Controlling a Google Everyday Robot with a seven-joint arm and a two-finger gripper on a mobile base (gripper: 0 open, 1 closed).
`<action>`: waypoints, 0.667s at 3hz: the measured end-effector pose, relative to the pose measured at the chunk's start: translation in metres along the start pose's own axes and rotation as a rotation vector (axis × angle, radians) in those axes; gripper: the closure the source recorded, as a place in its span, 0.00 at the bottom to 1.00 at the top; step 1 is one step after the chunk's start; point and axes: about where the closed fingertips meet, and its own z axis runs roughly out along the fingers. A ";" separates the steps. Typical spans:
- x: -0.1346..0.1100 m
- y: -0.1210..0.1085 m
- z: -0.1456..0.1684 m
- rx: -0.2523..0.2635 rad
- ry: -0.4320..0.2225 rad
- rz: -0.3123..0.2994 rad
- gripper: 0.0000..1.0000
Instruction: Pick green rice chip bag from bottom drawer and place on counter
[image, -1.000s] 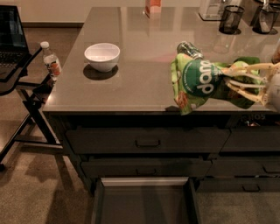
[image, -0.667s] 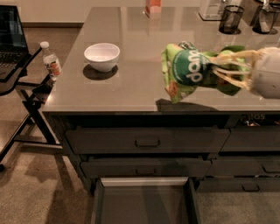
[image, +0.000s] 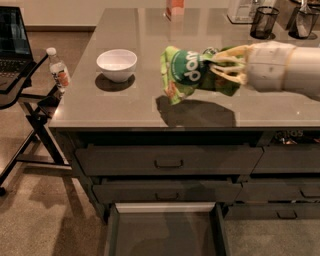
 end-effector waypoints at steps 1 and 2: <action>0.011 -0.001 0.046 -0.018 0.002 0.046 1.00; 0.024 -0.010 0.082 -0.018 0.036 0.082 1.00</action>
Offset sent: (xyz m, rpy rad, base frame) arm 0.1152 0.0554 -0.0344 0.0308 0.1192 -0.0962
